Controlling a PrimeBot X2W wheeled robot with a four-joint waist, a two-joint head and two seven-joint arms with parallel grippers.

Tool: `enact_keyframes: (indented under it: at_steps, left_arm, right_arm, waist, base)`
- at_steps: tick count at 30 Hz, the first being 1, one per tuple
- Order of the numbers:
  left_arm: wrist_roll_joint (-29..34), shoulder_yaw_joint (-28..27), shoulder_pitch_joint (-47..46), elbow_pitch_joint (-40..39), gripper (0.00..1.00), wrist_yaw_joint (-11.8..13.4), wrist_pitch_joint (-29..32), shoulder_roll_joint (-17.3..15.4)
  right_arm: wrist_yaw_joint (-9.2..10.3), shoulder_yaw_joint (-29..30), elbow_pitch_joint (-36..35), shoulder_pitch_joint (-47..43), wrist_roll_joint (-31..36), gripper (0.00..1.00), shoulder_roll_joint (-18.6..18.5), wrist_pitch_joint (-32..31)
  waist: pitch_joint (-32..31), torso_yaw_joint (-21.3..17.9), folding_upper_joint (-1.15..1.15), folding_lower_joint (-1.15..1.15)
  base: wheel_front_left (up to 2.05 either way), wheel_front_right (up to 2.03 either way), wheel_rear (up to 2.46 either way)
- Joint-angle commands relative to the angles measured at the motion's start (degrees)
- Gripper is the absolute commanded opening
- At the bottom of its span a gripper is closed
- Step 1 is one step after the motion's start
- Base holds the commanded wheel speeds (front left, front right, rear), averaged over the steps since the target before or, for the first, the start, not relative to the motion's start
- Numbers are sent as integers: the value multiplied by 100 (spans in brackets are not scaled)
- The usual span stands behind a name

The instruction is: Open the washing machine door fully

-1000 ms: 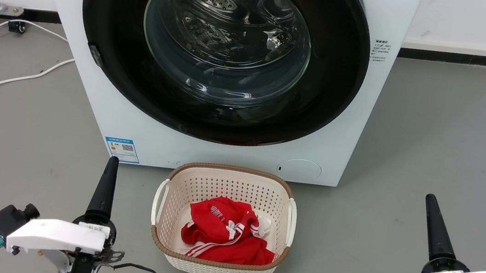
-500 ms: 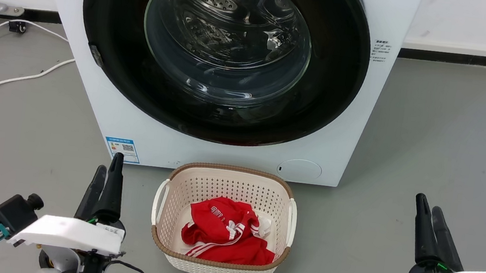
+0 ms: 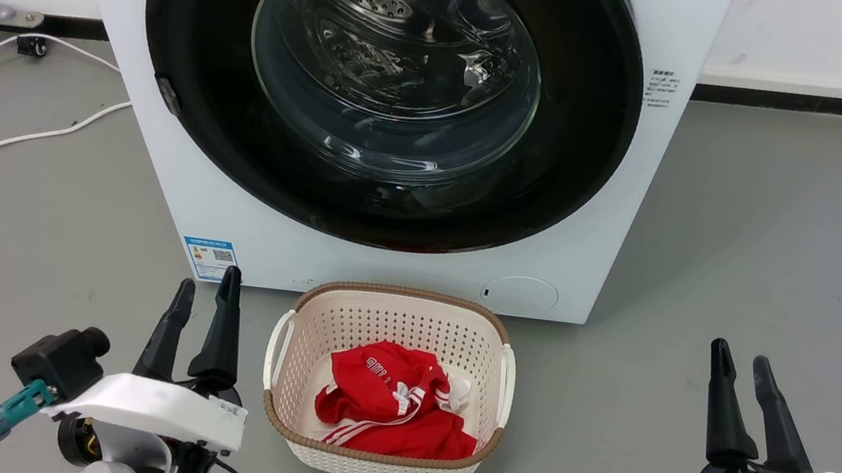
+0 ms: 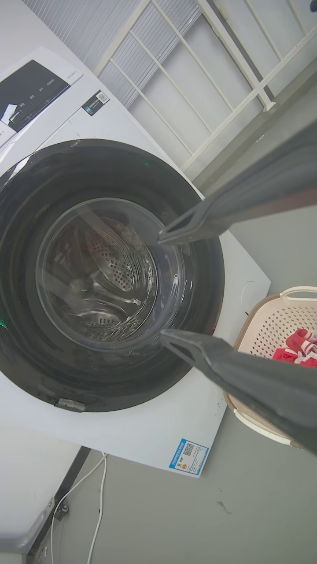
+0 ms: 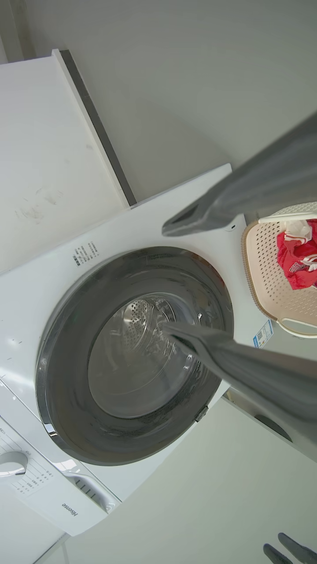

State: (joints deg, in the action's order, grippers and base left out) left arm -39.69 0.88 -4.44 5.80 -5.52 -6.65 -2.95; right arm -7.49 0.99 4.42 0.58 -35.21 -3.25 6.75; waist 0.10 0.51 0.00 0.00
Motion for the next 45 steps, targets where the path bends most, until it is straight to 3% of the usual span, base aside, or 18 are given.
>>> enact_keyframes:
  at_steps: [1,21,45]
  left_arm:
    - [251,29,-99,-70,100,15,-61,-13]
    - [1918,408,-144,28,100,335,-353,-150]
    - [3035,742,-138,12,100,765,-641,-288]
  right_arm:
    - [0,-22,-78,-7,224,100,7,60]
    - [0,-65,-77,-87,1559,100,21,137]
    - [1,-91,-118,-175,2676,100,35,149]
  waist:
    - [-2,3,0,0]
    - [-18,21,0,0]
    - [-40,49,0,0]
  base:
    - [0,0,0]
    - [0,0,0]
    - [0,0,0]
